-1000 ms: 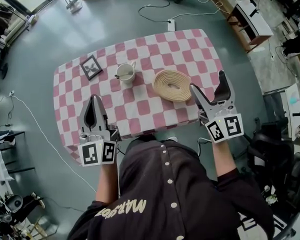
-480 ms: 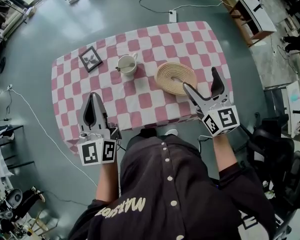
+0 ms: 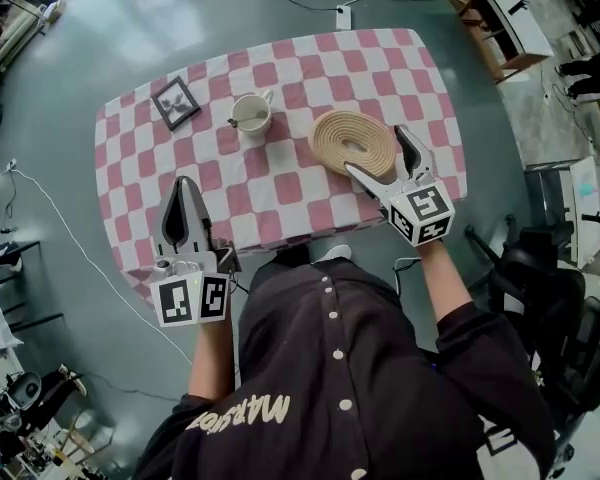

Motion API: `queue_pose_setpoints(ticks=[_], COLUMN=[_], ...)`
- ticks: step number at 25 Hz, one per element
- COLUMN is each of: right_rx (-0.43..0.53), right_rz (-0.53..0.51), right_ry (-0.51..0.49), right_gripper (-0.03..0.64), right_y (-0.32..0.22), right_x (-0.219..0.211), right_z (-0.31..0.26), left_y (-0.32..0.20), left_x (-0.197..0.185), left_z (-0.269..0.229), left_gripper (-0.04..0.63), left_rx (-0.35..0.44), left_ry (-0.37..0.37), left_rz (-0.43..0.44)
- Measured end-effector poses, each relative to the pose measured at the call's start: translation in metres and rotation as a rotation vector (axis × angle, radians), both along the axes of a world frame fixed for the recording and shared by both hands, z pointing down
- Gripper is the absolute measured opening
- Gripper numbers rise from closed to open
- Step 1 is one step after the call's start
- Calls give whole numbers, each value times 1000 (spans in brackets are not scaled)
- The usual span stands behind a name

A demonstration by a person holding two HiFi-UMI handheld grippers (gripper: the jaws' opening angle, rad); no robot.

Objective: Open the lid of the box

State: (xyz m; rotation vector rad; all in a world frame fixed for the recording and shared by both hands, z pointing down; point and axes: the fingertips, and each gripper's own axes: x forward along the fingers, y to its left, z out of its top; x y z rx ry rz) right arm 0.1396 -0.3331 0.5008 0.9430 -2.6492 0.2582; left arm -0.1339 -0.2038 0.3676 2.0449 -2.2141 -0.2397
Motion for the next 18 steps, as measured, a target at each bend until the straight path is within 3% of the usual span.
queue_pose_setpoints(ticks=[18], right_rx=[-221], right_rz=[-400], right_ry=[575], right_gripper=[491], right_y=[29], right_x=[-26], right_z=[168], left_y=[8], left_x=[-21], left_z=[15], left_gripper=[9], left_rx=[-19], left_ry=[32], left_rz=[-41])
